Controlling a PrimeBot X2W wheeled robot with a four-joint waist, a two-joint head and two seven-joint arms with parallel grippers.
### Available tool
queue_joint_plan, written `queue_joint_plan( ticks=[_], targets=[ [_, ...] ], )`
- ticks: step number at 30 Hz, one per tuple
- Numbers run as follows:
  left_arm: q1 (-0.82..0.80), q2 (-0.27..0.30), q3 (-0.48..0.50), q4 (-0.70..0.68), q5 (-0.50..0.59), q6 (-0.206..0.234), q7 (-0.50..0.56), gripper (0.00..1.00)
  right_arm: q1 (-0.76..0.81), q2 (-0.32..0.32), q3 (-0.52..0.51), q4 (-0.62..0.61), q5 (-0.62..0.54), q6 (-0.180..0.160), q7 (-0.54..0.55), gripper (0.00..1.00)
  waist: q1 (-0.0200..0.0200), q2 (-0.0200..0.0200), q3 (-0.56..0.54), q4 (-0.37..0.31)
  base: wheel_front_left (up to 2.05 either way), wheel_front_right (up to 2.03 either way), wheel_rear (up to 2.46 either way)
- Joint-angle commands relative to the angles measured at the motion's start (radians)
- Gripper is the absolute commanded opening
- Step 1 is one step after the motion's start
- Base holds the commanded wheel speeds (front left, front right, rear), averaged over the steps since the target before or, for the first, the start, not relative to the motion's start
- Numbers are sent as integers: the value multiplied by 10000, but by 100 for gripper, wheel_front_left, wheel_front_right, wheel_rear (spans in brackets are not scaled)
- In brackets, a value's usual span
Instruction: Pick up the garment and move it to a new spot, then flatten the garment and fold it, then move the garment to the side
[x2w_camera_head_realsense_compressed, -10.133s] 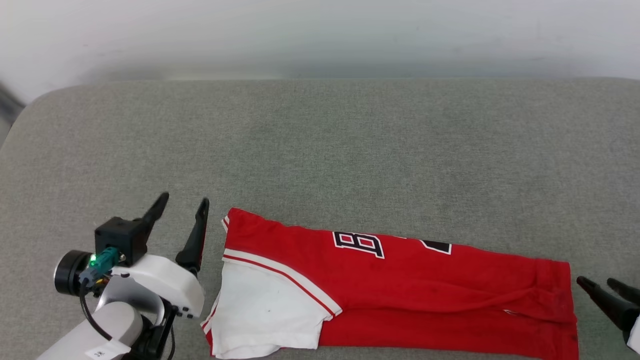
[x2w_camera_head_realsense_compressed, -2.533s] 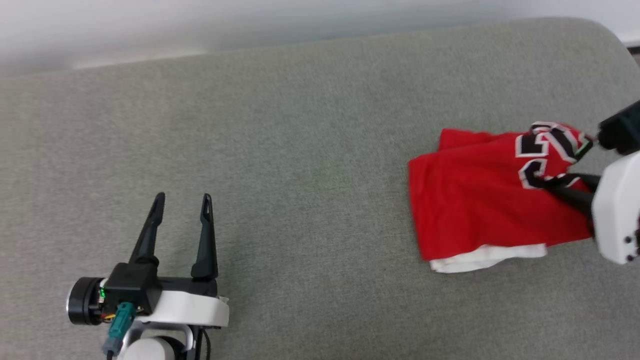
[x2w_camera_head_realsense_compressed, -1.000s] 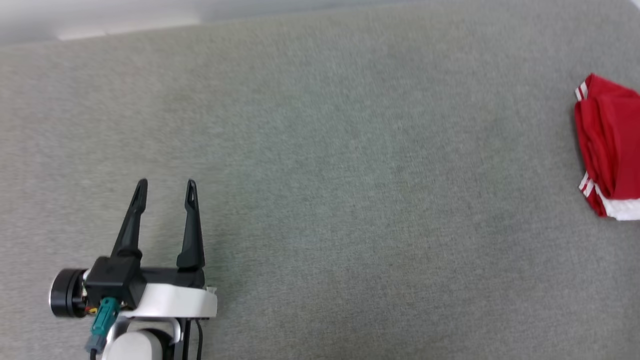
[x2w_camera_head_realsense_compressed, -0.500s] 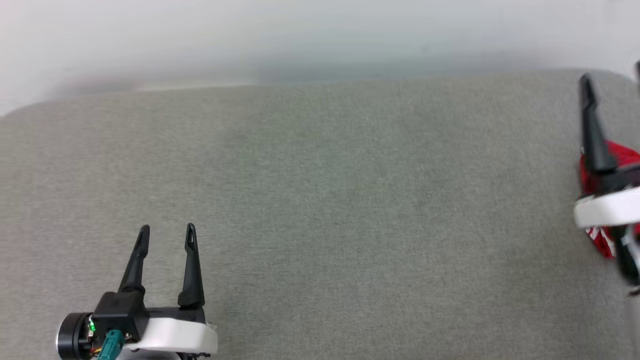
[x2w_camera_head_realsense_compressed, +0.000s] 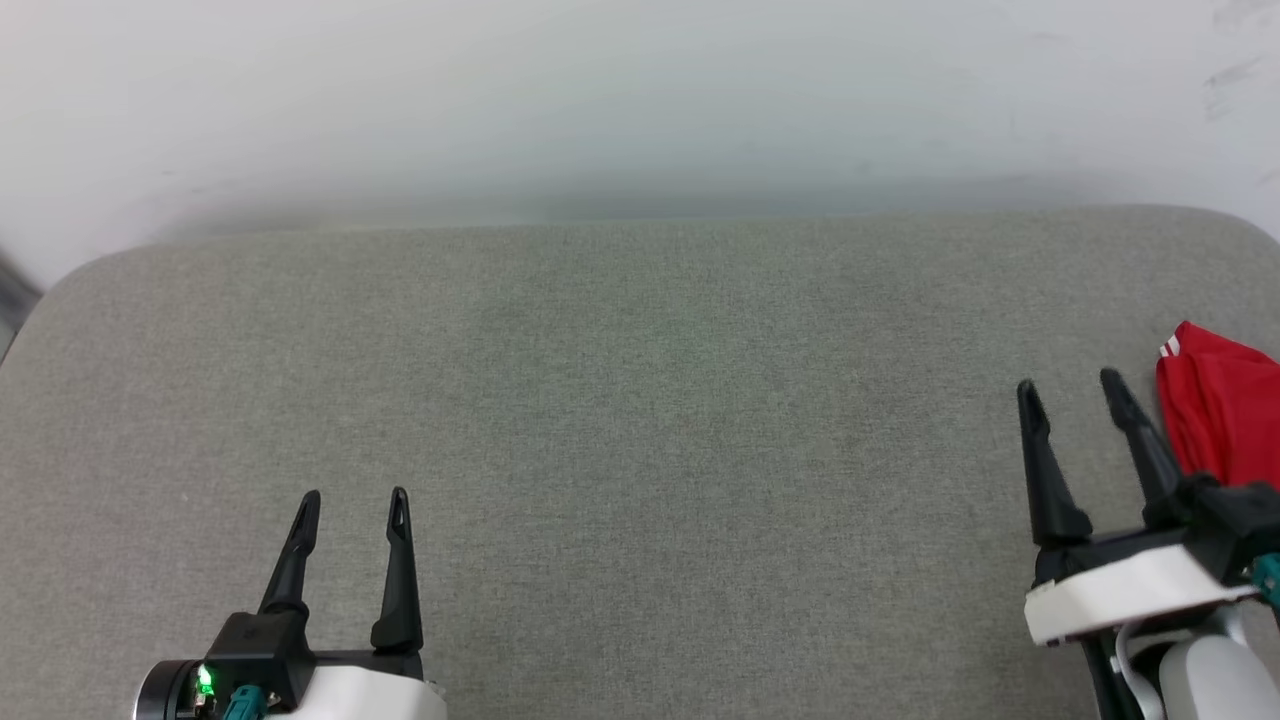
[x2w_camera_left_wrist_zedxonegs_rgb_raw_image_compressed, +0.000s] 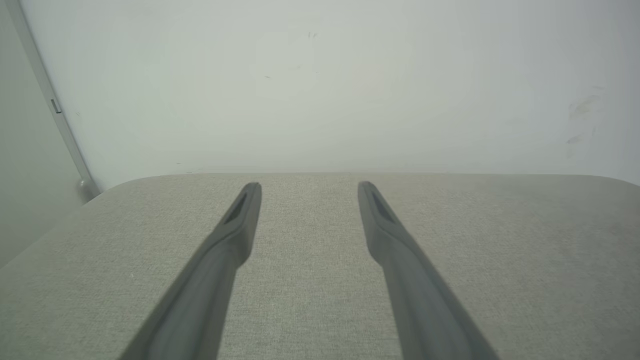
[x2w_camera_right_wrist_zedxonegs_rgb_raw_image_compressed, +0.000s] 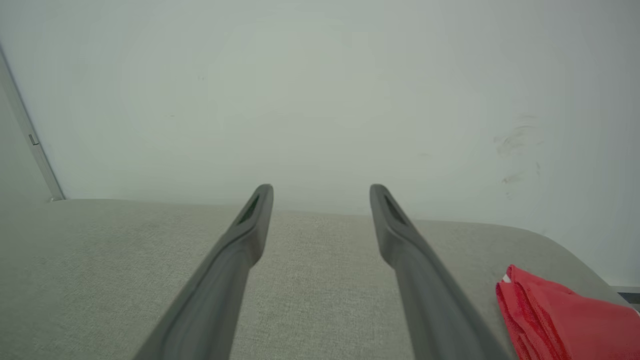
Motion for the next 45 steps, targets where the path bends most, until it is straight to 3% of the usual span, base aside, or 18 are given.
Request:
queue_joint_plan(
  ticks=[1,20,21,24,45],
  targets=[
    [118,-10,-9,24,-57,44,-22,100,293,134,-52,-40,-18,-4,-59,100,2,0,-98,-28,0,0,0],
    [558,-11,-5,260,-93,-298,-22,100,1905,795,-469,-476,-174,-4,-90,100,2,0,-530,-63,0,0,0],
    [536,-4,21,270,-95,-260,0,0,1823,752,-472,-435,-158,0,-59,0,2,0,-531,-63,0,0,0],
    [622,-17,6,554,-98,-261,10,0,1893,782,-460,-155,-161,0,-36,0,2,0,-533,-64,0,0,0],
    [-73,60,232,1126,-4251,-568,941,0,1441,822,-625,198,3777,-1,957,0,2,0,-528,-47,0,0,0]
  ],
)
